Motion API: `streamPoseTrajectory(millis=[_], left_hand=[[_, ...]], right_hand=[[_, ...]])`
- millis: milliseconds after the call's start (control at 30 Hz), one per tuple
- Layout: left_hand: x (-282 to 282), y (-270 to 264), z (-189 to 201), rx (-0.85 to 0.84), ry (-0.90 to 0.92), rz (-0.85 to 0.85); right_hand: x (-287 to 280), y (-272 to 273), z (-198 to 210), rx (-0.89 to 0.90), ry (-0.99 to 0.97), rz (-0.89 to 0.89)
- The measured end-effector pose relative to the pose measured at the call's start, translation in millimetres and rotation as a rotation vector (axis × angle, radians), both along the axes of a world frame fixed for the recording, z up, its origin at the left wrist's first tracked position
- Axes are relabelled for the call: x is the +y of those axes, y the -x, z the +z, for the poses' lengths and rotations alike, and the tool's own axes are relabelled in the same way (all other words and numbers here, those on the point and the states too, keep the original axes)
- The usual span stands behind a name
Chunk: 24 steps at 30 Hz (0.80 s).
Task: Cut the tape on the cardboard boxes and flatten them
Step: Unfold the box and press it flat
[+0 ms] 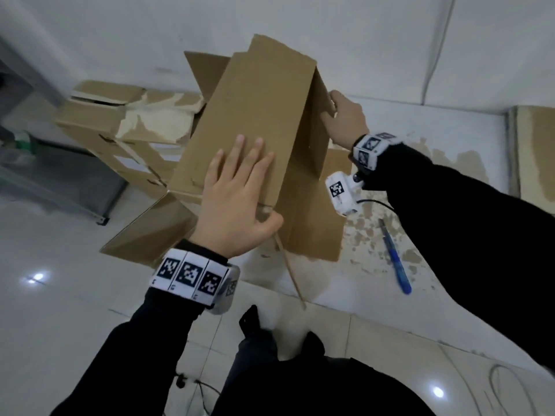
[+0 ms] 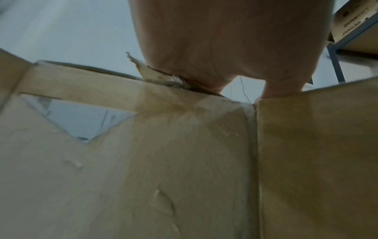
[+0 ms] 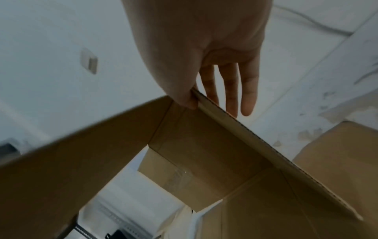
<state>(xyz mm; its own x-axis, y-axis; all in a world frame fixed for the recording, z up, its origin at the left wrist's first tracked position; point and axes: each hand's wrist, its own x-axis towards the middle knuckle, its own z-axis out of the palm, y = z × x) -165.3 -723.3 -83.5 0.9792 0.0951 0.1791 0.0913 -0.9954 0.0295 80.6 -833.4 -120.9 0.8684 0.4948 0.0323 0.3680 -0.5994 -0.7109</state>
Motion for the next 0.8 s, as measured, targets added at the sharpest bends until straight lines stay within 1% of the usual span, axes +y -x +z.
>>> streamPoseTrajectory(millis=[67,100,167,233,267,333,400,433,467,500,533,567,633,667,700,733,767,800], left_hand=[[4,-2,-1,-0.019,0.022,-0.048],[6,-3,-2,-0.032,0.039,-0.072],[10,-7,-3,-0.054,0.077,-0.116],[10,-11,-5,-0.064,0.096,-0.147],[10,-15,-6,-0.070,0.096,-0.152],[7,-27,-7,-0.073,0.079,-0.146],[4,-47,-10,-0.059,0.060,-0.135],[3,-59,-12,-0.054,0.051,-0.125],[1,-72,-16,-0.050,0.040,-0.109],[-2,-86,-19,-0.041,0.027,-0.095],[-5,-101,-24,-0.020,0.012,-0.077],[-8,-116,-30,0.011,-0.003,-0.061],[-16,-144,-44,0.088,-0.049,-0.057],[-20,-157,-52,0.130,-0.084,-0.062],[-22,-167,-61,0.173,-0.118,-0.066],[-22,-176,-71,0.218,-0.137,-0.070],[-20,-183,-84,0.264,-0.122,-0.080],[-17,-187,-99,0.323,-0.082,-0.090]], right_hand=[[-27,-15,0,-0.049,0.018,0.009],[-44,-24,2,-0.074,0.039,-0.018],[-72,-46,4,-0.099,0.058,-0.153],[-93,-64,1,-0.047,0.033,-0.262],[-96,-64,-1,-0.008,-0.016,-0.297],[-94,-46,-3,0.031,-0.175,-0.342],[-90,-3,2,0.040,-0.382,-0.308],[-89,28,4,0.117,-0.490,-0.272],[-89,64,4,0.238,-0.573,-0.220],[-87,101,-2,0.363,-0.613,-0.144],[-83,131,-9,0.474,-0.610,-0.100],[-77,152,-16,0.555,-0.599,-0.113],[-69,157,-31,0.653,-0.640,-0.307],[-69,147,-37,0.659,-0.678,-0.400],[-70,137,-38,0.640,-0.696,-0.449],[-69,128,-37,0.613,-0.692,-0.459],[-68,123,-40,0.560,-0.632,-0.438],[-65,122,-45,0.492,-0.530,-0.405]])
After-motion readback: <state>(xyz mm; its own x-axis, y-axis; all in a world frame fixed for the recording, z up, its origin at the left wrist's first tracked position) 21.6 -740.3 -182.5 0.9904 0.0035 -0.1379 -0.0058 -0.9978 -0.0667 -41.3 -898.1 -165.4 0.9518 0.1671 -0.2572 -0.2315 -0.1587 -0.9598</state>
